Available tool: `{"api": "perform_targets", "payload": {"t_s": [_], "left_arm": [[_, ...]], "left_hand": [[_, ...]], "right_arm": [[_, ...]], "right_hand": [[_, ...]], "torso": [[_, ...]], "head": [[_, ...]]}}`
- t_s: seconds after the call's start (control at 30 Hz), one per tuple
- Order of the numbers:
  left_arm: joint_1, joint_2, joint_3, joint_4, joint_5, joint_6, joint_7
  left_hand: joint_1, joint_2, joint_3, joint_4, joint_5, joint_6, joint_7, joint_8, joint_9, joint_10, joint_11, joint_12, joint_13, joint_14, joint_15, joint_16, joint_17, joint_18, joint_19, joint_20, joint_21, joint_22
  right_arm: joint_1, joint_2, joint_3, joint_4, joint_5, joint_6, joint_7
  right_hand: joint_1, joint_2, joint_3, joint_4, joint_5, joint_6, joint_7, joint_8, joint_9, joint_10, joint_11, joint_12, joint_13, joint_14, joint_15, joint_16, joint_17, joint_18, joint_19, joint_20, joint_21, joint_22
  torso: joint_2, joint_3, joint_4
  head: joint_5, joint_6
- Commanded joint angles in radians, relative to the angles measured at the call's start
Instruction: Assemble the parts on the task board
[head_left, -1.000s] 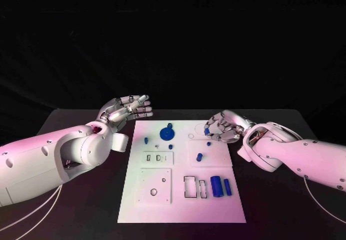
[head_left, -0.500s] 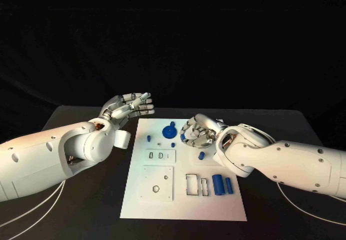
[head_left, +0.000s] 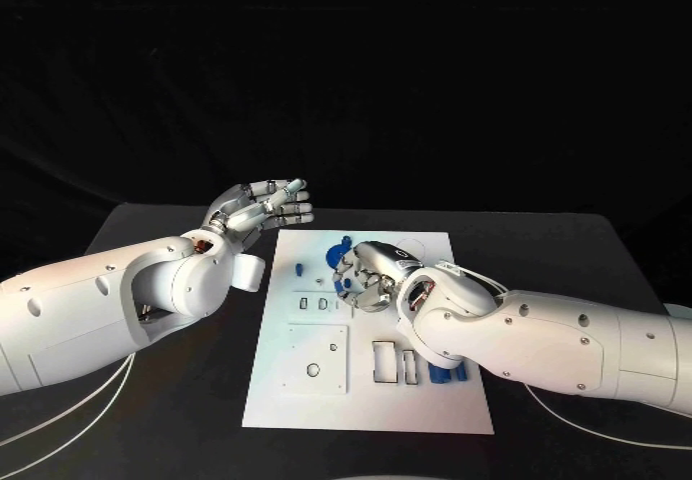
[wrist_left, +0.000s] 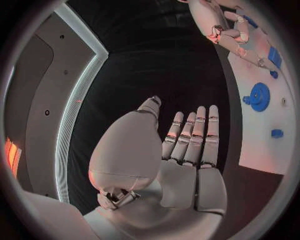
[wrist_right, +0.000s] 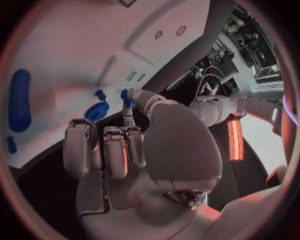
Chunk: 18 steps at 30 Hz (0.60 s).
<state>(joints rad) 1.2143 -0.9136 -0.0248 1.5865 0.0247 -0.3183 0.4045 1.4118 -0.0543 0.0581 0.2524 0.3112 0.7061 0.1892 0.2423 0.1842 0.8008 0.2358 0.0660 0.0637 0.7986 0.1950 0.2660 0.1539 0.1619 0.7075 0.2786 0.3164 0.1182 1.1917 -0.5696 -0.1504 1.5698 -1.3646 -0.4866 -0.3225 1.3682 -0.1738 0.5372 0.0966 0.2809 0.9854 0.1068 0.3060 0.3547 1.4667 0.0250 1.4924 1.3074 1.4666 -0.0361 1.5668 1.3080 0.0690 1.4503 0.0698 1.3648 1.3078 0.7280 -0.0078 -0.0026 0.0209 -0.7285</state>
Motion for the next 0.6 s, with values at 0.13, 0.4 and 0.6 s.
{"api": "perform_targets", "payload": {"t_s": [0.13, 0.4, 0.6], "left_arm": [[0.000, 0.003, 0.001, 0.004, -0.001, 0.016, -0.001], [0.000, 0.004, 0.001, 0.003, -0.001, 0.017, -0.003], [0.000, 0.004, 0.001, 0.003, -0.001, 0.017, -0.004]], "left_hand": [[0.002, 0.005, -0.004, 0.001, -0.003, -0.007, 0.080, 0.006, 0.001, -0.006, 0.001, -0.003, -0.001, -0.008, 0.000, -0.005, 0.000, 0.003, -0.007, 0.004, -0.005, -0.001], [0.003, 0.005, -0.005, 0.001, -0.004, -0.007, 0.080, 0.006, 0.002, -0.006, 0.001, -0.003, -0.001, -0.009, 0.000, -0.006, 0.001, 0.003, -0.007, 0.004, -0.005, -0.002], [0.003, 0.005, -0.005, 0.001, -0.004, -0.007, 0.080, 0.006, 0.002, -0.006, 0.001, -0.003, -0.001, -0.009, 0.000, -0.006, 0.001, 0.003, -0.007, 0.004, -0.005, -0.002]], "right_arm": [[-0.018, 0.023, -0.001, -0.010, -0.068, -0.002, -0.021], [-0.036, 0.044, -0.001, -0.024, -0.077, 0.003, -0.025], [-0.043, 0.055, -0.002, -0.031, -0.081, 0.009, -0.030]], "right_hand": [[-0.027, -0.004, 0.007, 0.002, -0.008, 0.005, -0.001, 0.011, 0.042, 0.018, 0.002, -0.003, 0.147, 0.104, -0.003, 0.004, 0.263, -0.013, 0.008, -0.002, 0.000, 0.098], [-0.046, -0.010, 0.006, 0.002, -0.023, 0.004, -0.003, 0.011, 0.046, 0.018, 0.001, -0.003, 0.147, 0.104, -0.004, 0.004, 0.263, -0.013, 0.008, -0.002, 0.000, 0.099], [-0.062, -0.016, 0.004, 0.004, -0.036, 0.003, -0.004, 0.010, 0.048, 0.018, 0.000, -0.003, 0.147, 0.104, -0.004, 0.004, 0.263, -0.013, 0.009, -0.002, -0.001, 0.099]], "torso": [[0.000, 0.0000, -0.0009], [0.000, 0.0013, -0.0005], [0.000, -0.0002, -0.0004]], "head": [[0.000, -0.005], [0.003, -0.009], [0.007, -0.013]]}}
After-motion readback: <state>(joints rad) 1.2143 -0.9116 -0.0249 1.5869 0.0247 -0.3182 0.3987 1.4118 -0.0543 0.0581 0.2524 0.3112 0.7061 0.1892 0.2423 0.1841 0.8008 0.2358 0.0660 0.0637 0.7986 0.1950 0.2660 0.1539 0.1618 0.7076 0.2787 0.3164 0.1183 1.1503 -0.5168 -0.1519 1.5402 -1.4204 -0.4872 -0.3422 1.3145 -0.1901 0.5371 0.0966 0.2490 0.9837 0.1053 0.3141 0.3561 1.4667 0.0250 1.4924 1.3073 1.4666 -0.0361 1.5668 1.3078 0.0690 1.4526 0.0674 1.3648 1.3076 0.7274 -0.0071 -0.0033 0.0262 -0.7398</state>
